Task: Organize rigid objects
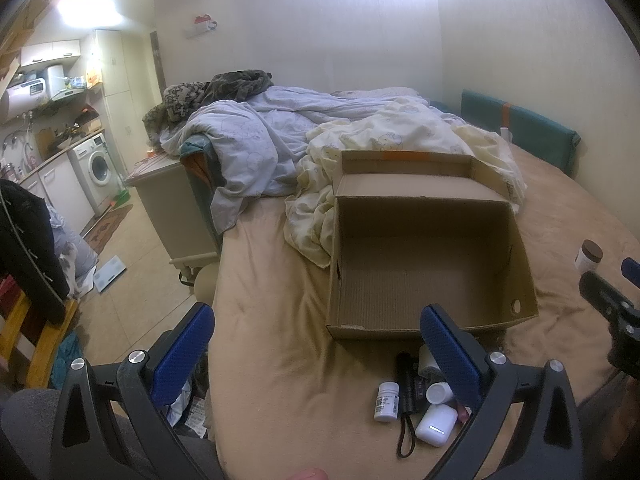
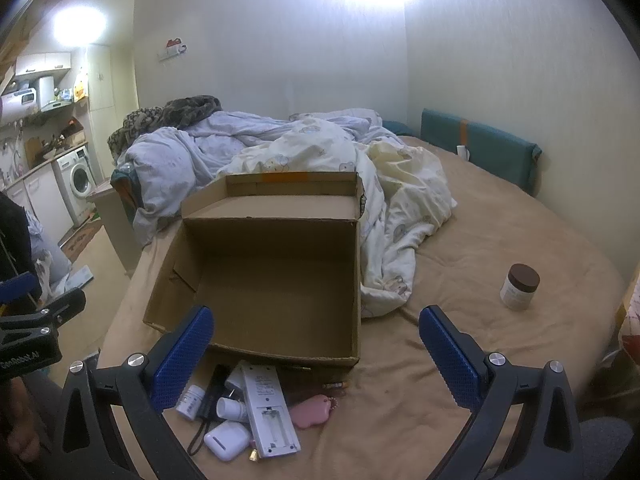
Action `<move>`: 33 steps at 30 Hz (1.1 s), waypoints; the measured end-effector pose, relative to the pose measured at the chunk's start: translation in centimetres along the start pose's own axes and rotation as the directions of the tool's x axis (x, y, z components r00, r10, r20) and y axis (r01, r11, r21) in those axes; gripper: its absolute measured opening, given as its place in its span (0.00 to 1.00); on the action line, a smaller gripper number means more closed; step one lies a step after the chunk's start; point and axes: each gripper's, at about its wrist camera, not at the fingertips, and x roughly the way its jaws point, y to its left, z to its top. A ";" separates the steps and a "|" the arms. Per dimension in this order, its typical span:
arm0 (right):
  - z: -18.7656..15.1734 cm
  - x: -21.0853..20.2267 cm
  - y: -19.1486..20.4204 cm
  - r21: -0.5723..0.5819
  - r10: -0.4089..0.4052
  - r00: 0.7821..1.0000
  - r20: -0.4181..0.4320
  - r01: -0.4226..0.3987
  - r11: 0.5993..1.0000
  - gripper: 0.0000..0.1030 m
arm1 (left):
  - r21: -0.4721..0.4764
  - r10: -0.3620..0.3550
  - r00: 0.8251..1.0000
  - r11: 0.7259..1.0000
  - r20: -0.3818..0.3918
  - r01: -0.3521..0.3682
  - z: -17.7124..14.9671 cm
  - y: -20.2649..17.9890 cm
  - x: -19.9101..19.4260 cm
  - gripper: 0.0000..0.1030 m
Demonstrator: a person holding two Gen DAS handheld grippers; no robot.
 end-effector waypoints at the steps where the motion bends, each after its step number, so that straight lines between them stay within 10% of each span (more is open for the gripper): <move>1: 0.0 0.0 0.0 -0.001 0.000 1.000 -0.001 0.000 1.000 1.00 | 0.000 -0.001 1.000 1.000 -0.001 0.001 0.0 0.0 0.0 0.99; 33: 0.1 0.0 0.0 -0.002 -0.006 1.000 0.003 0.006 1.000 1.00 | 0.006 0.001 1.000 1.000 0.002 -0.001 -0.5 -0.1 0.1 0.99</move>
